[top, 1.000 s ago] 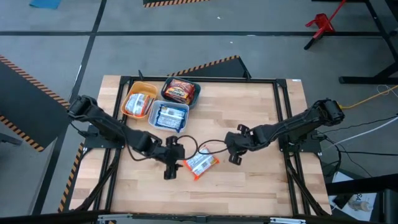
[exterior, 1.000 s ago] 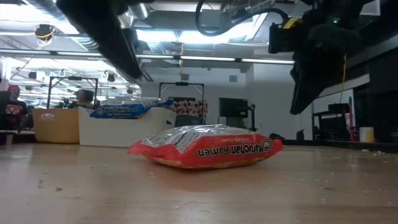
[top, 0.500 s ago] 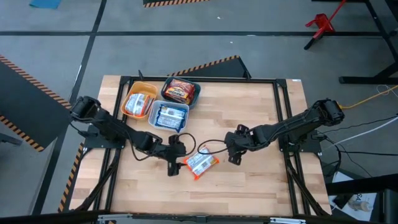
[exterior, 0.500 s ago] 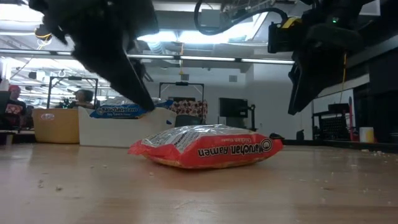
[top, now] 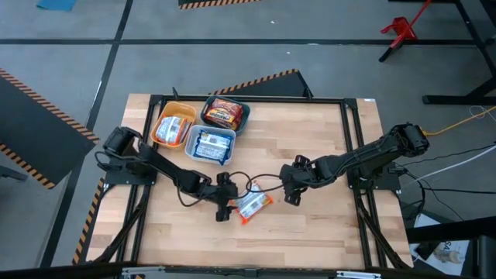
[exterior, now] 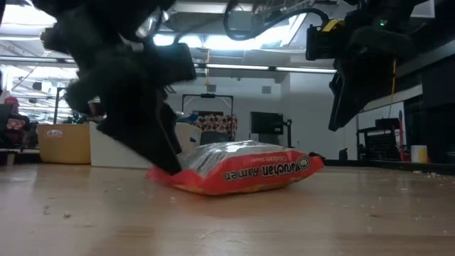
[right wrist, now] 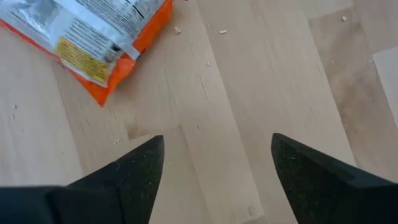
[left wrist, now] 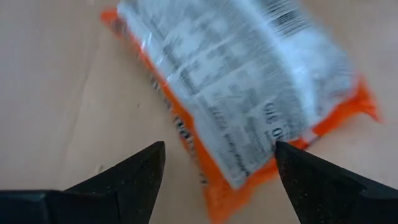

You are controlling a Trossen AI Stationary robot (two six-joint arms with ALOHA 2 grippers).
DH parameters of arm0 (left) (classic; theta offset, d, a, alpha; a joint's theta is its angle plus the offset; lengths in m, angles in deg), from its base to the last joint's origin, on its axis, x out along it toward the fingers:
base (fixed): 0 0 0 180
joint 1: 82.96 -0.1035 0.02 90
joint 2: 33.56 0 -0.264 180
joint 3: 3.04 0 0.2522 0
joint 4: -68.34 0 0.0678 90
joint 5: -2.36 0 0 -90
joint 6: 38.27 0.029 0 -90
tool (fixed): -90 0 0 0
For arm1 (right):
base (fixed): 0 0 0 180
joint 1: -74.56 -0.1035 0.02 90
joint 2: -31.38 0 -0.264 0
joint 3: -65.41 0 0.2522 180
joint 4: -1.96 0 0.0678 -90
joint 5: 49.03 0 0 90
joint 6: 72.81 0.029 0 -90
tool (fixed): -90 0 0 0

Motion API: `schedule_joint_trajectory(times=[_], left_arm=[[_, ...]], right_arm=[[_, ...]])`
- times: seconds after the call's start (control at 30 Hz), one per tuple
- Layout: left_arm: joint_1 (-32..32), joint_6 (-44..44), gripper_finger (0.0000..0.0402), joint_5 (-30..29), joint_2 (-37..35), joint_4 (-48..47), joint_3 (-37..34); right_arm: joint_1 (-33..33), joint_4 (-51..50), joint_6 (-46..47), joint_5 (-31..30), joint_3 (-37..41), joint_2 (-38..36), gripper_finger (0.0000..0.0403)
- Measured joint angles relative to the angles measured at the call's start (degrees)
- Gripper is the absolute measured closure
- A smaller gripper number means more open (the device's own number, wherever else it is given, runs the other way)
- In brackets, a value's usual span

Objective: Sort Maruchan noodles
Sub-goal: Put the orange noodle into the yellow bin

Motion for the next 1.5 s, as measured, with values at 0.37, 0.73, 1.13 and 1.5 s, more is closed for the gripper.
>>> schedule_joint_trajectory(times=[0.37, 0.73, 1.13, 1.5], left_arm=[[-2.12, -1.32, 0.0142, 1.39, 4.96, 6.75, 0.11], [-3.8, -2.66, 0.0386, 1.79, 4.93, 9.51, -0.01], [-3.06, -7.25, 0.0397, -2.43, -1.39, 12.12, -0.07], [-3.07, -8.5, 0.0397, -6.52, -12.66, 6.57, 0.0]], right_arm=[[0.0, 0.16, 0.13, -0.85, 0.0, 0.0, 0.0121], [0.0, 0.2, 1.43, -2.48, 0.0, 0.0, 0.0121], [0.0, 0.12, 1.86, -1.86, -0.02, -1.49, 0.0121], [0.0, -0.23, 2.12, -5.09, -0.02, -9.56, 0.0121]])
